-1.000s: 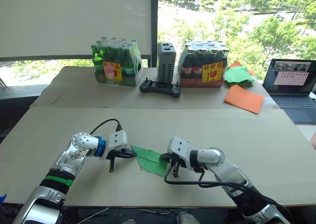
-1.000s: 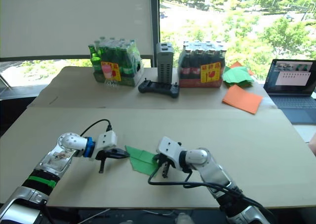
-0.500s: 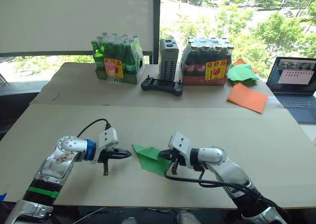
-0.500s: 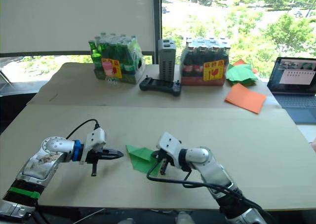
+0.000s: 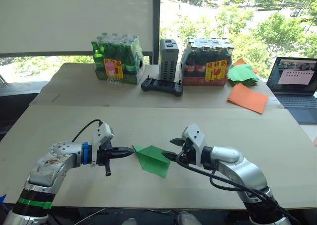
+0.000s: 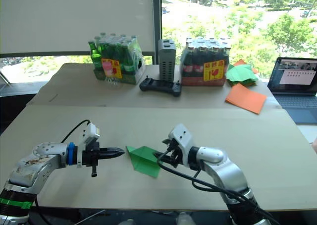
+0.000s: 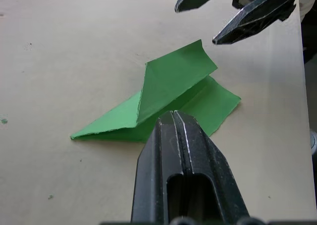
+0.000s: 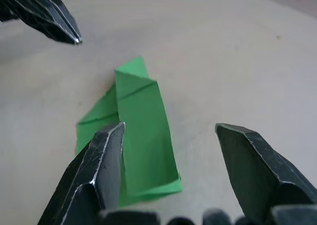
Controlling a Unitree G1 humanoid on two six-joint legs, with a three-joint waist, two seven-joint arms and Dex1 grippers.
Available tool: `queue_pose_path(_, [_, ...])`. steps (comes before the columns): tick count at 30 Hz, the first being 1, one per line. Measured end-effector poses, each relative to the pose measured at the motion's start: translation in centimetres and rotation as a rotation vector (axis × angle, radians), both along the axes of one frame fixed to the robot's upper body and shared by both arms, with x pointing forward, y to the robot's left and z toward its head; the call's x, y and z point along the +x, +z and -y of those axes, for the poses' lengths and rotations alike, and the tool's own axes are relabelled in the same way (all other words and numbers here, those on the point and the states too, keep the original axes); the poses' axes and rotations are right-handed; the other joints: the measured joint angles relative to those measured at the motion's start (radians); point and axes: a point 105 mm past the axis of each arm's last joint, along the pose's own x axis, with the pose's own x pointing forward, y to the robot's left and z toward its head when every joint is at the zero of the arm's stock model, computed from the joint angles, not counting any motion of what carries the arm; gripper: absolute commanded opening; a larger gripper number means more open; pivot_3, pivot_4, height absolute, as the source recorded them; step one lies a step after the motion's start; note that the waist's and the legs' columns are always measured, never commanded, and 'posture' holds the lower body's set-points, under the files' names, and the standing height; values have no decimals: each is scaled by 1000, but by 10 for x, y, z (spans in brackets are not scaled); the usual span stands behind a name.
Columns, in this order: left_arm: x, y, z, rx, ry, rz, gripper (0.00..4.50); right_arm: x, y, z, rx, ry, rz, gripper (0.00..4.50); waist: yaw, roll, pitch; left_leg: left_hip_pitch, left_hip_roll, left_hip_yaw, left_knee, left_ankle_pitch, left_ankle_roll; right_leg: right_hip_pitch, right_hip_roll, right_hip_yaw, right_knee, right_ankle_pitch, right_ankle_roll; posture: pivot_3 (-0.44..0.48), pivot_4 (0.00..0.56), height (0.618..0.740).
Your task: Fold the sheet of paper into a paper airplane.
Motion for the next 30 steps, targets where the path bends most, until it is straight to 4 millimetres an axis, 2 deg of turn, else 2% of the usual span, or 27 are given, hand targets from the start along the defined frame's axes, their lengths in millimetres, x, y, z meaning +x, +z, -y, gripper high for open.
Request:
queue_pose_path(4, [-1, 1, 1, 3, -3, 10, 0, 0, -6, 1, 4, 1, -25, 3323, -2, 0, 0, 0, 0, 0, 0, 0, 0, 0, 0, 0, 0, 0, 0, 0, 150, 740])
queue_pose_path(7, [-4, -5, 0, 5, 4, -10, 0, 0, -10, 2, 7, 7, -39, 2456, -1, 0, 0, 0, 0, 0, 0, 0, 0, 0, 0, 0, 0, 0, 0, 0, 150, 740])
queue_pose_path(14, [-7, -2, 4, 7, -8, 8, 0, -4, -18, 1, 10, 27, -62, 43, 0, 0, 0, 0, 0, 0, 0, 0, 0, 0, 0, 0, 0, 0, 0, 0, 150, 740])
queue_pose_path(19, [-6, -1, 5, -5, -3, 8, 0, -7, -20, -2, 9, 39, -66, 17, 0, 0, 0, 0, 0, 0, 0, 0, 0, 0, 0, 0, 0, 0, 0, 0, 150, 740])
queue_pose_path(23, [-1, 5, 7, -24, 8, 25, 0, -7, -8, -6, 18, 64, -5, 17, 1, 0, 0, 0, 0, 0, 0, 0, 0, 0, 0, 0, 0, 0, 0, 0, 150, 740])
queue_pose_path(27, [13, 25, 14, -150, 43, 44, 0, -5, 34, -13, -2, 129, 267, 17, 0, 0, 0, 0, 0, 0, 0, 0, 0, 1, 0, 0, 0, 0, 0, 0, 150, 740])
queue_pose_path(30, [22, 40, 12, -231, 77, 53, 0, -6, 52, -12, -164, 181, 562, 17, 0, -1, 0, 0, 0, 0, 0, 0, 0, 0, 0, 0, 0, 0, 0, 0, 150, 740])
